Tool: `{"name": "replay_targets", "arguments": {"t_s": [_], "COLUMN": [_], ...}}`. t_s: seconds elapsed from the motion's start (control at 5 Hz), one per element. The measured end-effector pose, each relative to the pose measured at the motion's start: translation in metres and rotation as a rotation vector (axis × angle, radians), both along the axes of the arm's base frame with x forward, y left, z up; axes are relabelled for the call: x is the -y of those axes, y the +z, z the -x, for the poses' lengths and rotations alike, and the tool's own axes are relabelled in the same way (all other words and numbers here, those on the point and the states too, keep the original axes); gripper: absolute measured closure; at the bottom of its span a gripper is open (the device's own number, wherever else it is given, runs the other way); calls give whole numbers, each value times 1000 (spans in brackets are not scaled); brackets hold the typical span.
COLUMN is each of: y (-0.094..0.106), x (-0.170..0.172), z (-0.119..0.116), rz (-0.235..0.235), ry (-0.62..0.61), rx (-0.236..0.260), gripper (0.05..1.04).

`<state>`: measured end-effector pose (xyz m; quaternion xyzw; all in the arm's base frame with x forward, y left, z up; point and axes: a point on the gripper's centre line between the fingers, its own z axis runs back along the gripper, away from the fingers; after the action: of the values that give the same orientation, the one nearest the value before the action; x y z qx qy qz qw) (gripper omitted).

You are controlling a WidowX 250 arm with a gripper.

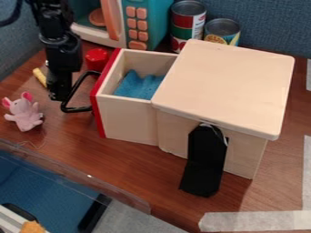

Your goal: Closed the drawer

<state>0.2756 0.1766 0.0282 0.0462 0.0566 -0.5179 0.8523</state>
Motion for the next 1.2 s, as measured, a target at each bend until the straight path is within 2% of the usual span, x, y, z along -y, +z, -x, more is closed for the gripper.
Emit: {"name": "replay_targets", "arguments": {"t_s": [0.2, 0.4, 0.6, 0.8, 1.2], "y": [-1, -9, -11, -13, -15], "x": [3, 4, 5, 7, 14], "z": [-2, -4, -6, -7, -8], "rz": [-6, -52, -54, -43, 2], "ry": [9, 17, 10, 3, -32], "rx": [-5, -32, -28, -25, -22], "gripper": [869, 623, 314, 95, 86]}}
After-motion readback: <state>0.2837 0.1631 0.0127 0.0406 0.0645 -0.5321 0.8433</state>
